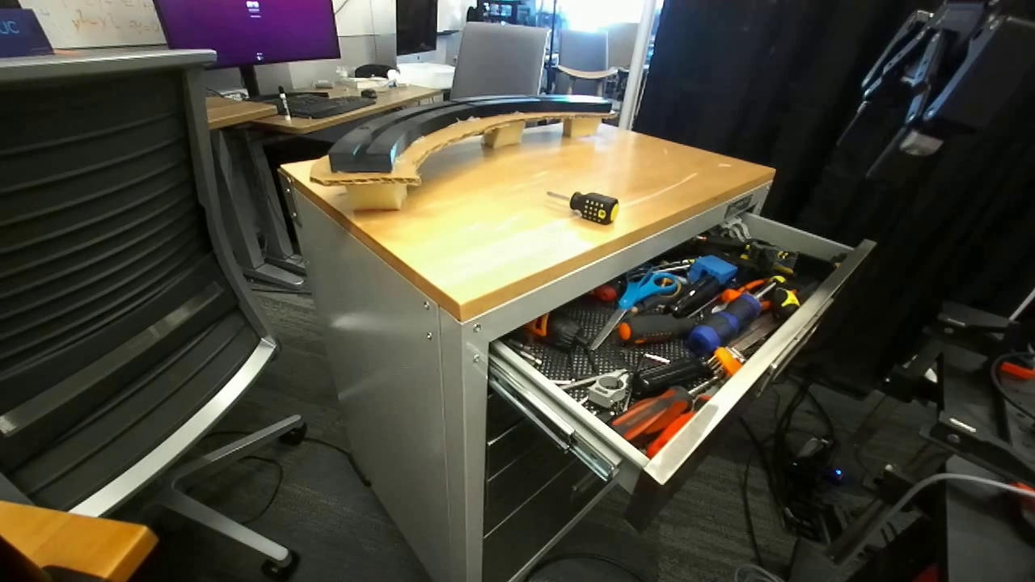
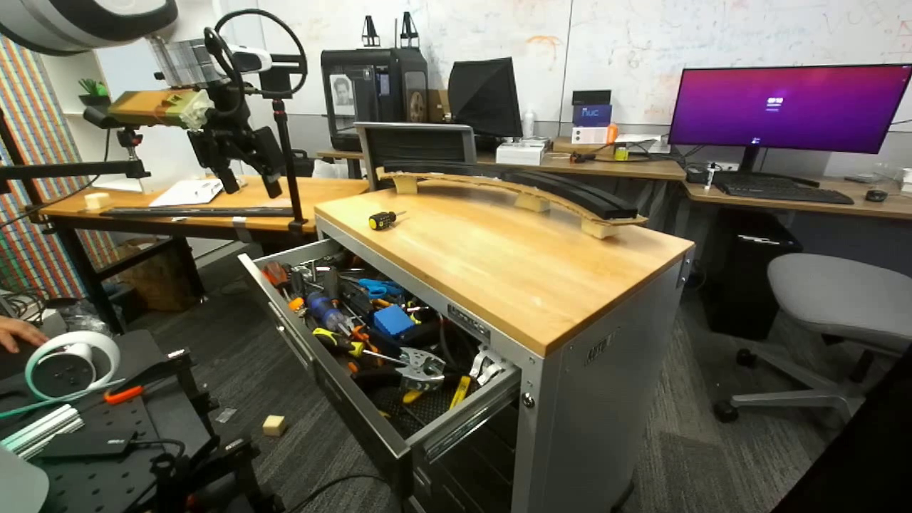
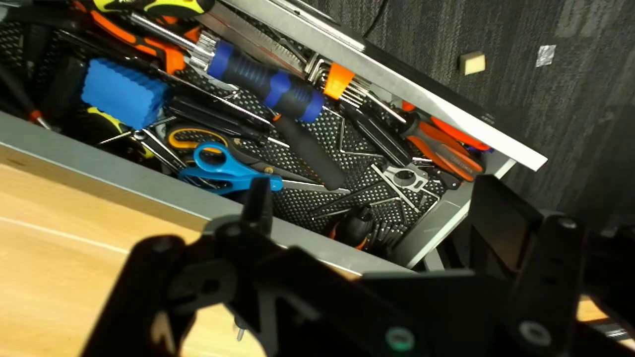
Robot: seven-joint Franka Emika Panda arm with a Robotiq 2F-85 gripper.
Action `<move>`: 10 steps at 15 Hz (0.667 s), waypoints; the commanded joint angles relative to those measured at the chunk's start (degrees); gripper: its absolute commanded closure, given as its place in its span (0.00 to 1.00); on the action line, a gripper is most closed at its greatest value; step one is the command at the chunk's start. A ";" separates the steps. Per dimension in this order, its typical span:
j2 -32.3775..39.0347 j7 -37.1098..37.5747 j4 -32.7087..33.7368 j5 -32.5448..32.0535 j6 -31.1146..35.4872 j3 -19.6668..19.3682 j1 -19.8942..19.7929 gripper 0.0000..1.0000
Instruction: Put the screwdriver in the drawer then close it
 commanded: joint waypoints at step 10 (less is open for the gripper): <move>15.51 19.06 14.23 -25.75 3.96 8.42 -8.68 0.00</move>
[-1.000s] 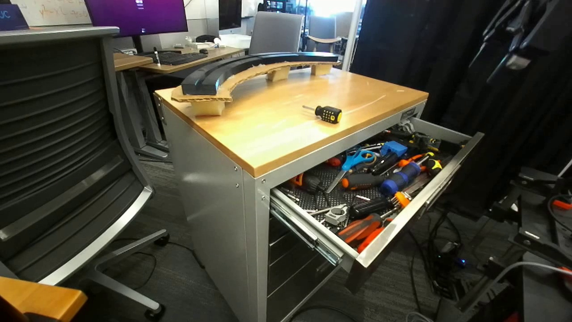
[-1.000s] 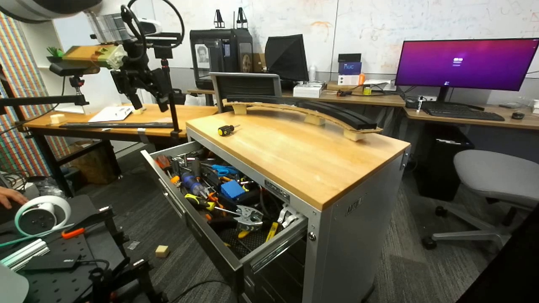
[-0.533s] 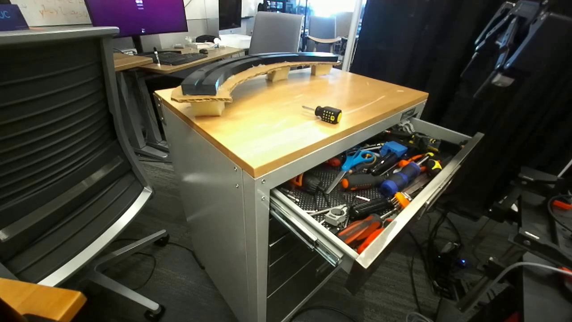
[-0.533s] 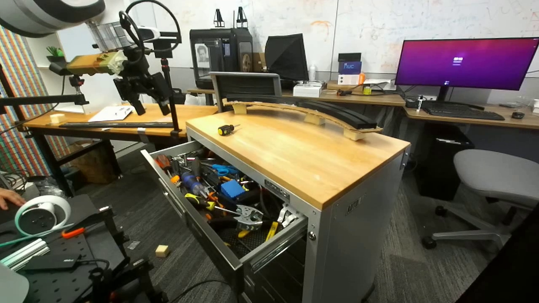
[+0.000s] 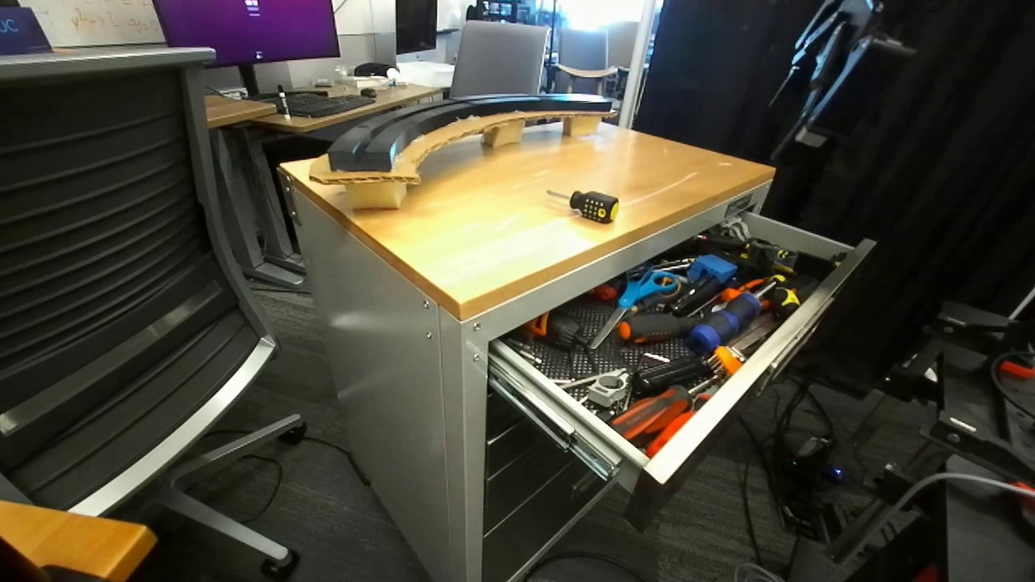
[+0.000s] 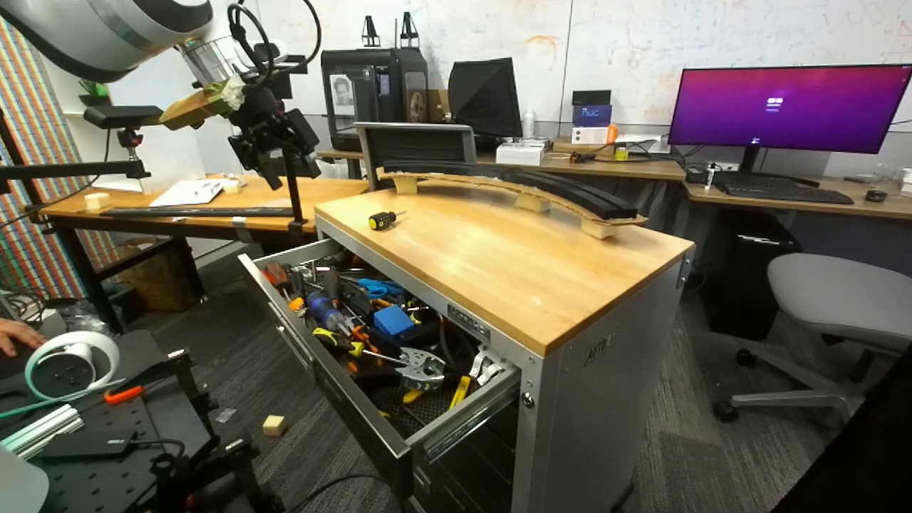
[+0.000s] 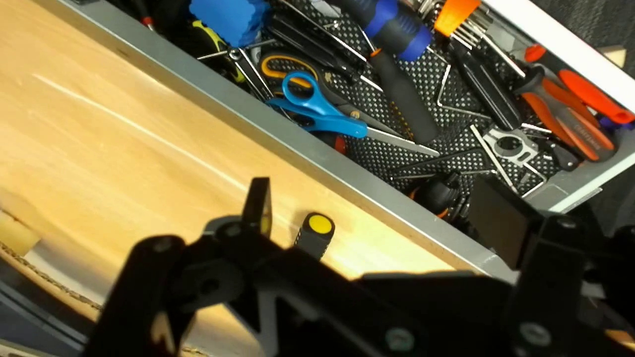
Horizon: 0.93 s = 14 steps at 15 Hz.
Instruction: Put the screwdriver in the drawer then close it
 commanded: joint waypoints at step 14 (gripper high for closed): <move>20.24 40.76 13.03 -44.63 17.41 -0.51 -7.60 0.00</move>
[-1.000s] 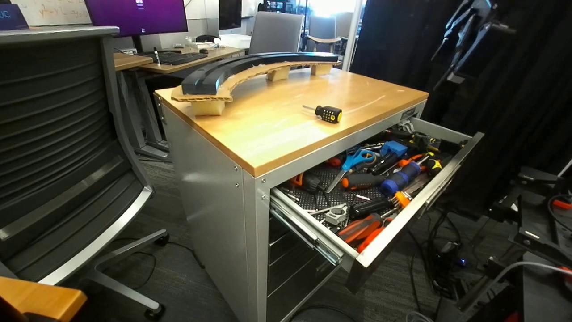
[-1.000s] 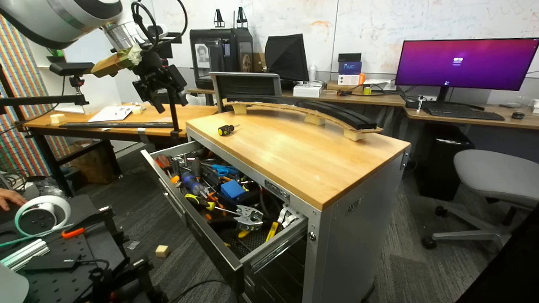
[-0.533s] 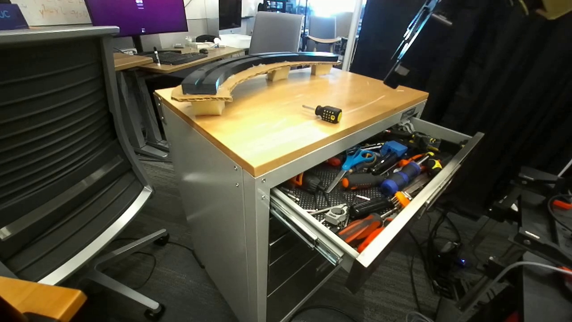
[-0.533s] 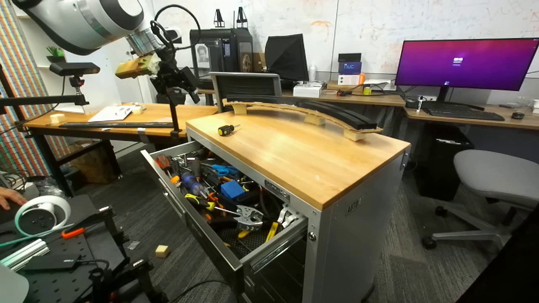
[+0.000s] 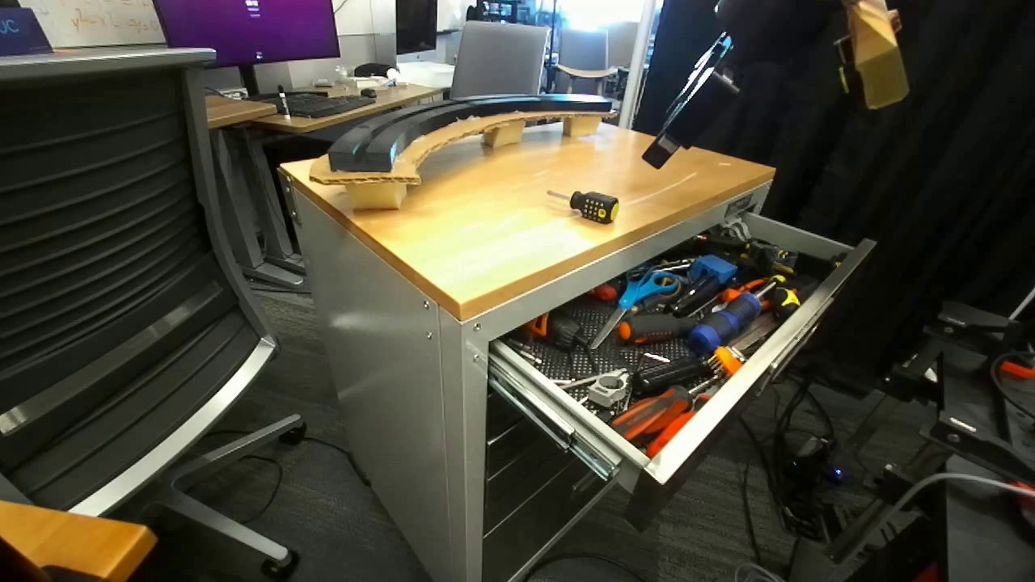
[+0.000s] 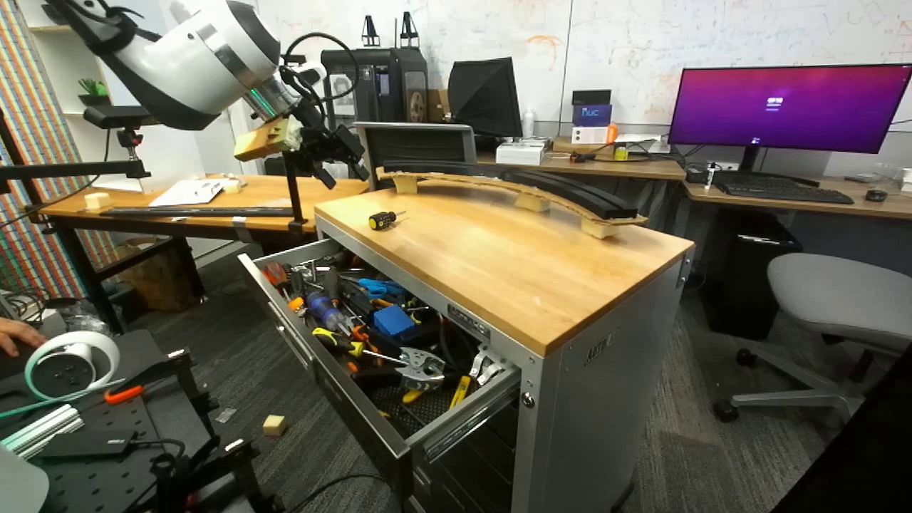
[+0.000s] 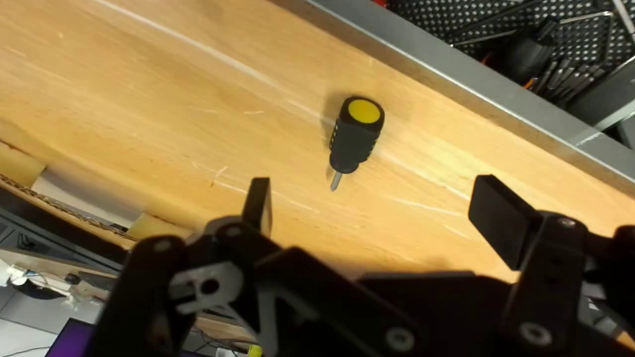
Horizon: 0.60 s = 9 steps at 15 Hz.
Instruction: Put the screwdriver in the drawer then close it
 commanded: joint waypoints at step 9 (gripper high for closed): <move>6.38 10.34 7.28 -17.00 -6.15 0.49 1.05 0.00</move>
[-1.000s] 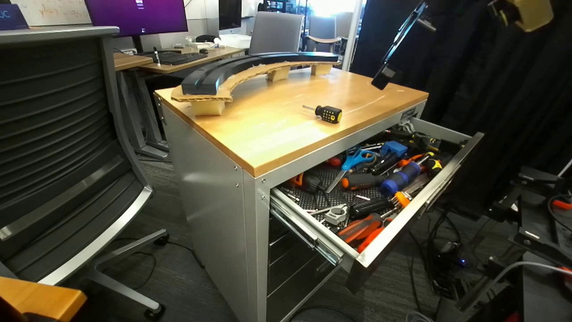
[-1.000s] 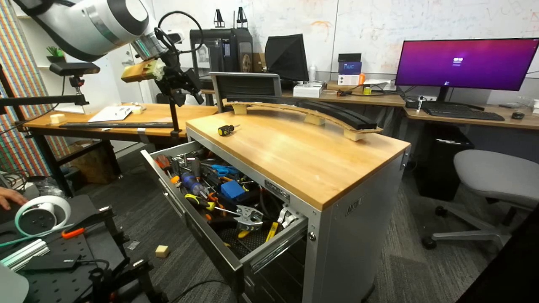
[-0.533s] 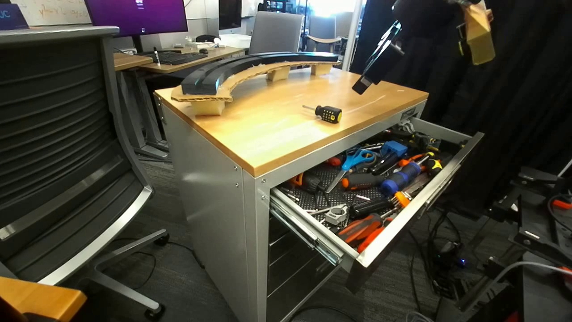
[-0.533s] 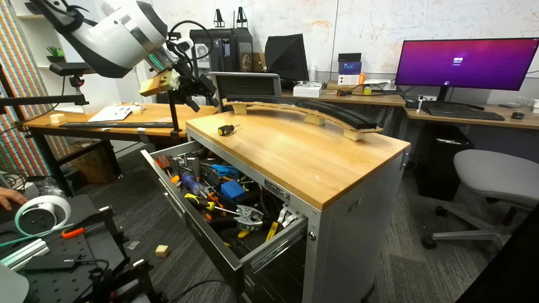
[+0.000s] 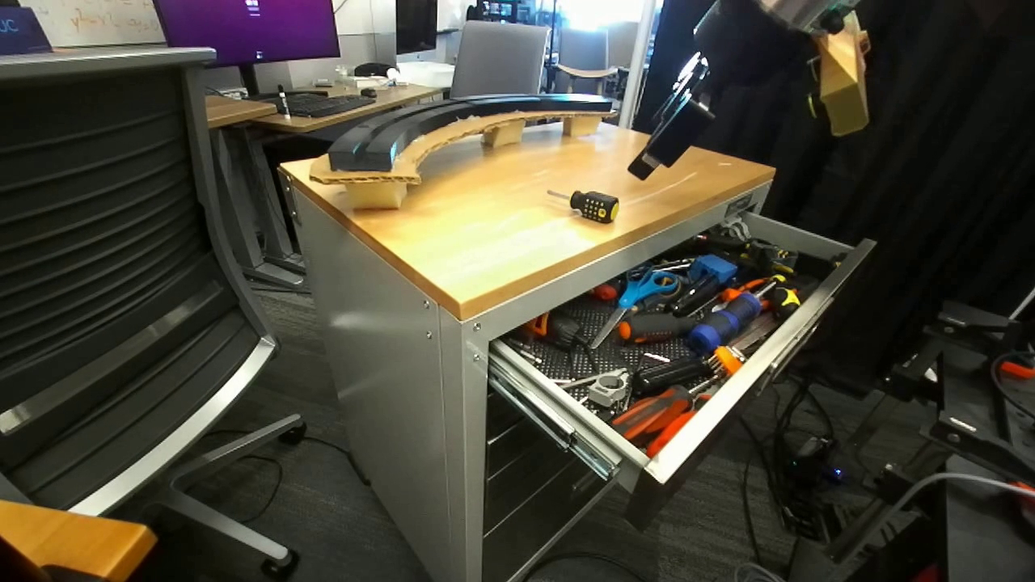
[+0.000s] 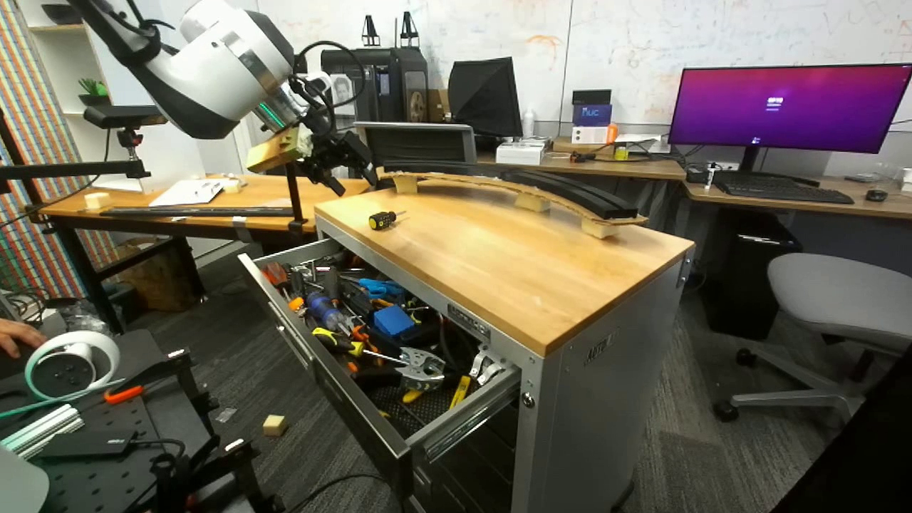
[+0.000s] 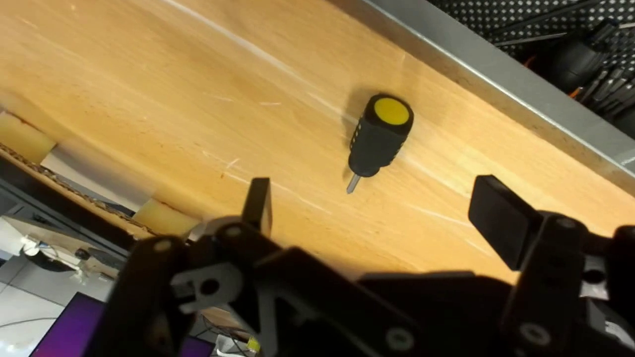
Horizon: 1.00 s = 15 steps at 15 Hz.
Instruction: Put the screwdriver in the drawer then close it
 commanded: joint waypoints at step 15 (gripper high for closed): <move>16.09 0.32 14.30 -3.56 -4.93 -0.37 1.44 0.25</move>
